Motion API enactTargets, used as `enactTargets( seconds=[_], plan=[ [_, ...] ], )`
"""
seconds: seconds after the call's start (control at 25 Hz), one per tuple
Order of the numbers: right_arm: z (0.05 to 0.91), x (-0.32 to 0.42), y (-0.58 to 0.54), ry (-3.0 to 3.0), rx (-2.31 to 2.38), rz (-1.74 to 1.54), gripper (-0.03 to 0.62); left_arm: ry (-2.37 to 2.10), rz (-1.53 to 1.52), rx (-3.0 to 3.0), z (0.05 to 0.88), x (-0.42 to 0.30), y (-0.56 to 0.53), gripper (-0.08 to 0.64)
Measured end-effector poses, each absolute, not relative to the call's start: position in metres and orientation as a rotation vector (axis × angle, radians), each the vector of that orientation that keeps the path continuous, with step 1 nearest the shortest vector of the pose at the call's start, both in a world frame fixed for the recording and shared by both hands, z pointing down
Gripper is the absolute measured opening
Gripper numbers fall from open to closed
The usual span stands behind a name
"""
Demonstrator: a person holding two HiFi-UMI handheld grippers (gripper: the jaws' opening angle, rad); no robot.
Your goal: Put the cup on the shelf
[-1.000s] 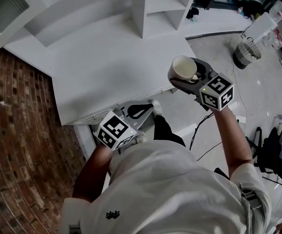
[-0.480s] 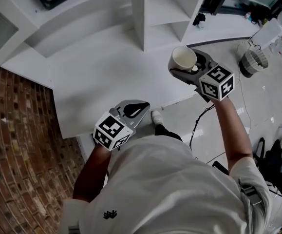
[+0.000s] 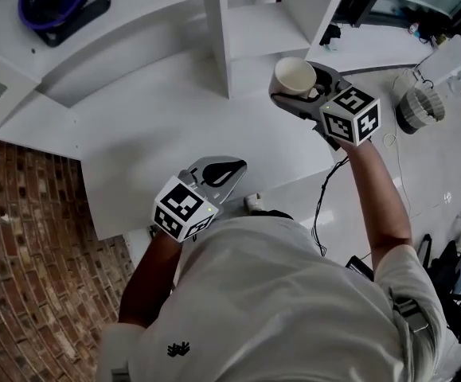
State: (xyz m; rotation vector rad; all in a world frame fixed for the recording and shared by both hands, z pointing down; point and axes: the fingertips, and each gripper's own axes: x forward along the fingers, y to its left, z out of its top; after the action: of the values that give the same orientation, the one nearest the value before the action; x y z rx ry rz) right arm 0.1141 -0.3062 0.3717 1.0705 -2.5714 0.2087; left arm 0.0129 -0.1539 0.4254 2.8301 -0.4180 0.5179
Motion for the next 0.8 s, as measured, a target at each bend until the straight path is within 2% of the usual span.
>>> enactTargets(
  seconds=[0.8],
  plan=[
    [0.373,0.148,-0.443,-2.601,0.992,0.180,0.437,-0.565,0.523,2.798,0.426,0.056,-0.239,0.006]
  ],
)
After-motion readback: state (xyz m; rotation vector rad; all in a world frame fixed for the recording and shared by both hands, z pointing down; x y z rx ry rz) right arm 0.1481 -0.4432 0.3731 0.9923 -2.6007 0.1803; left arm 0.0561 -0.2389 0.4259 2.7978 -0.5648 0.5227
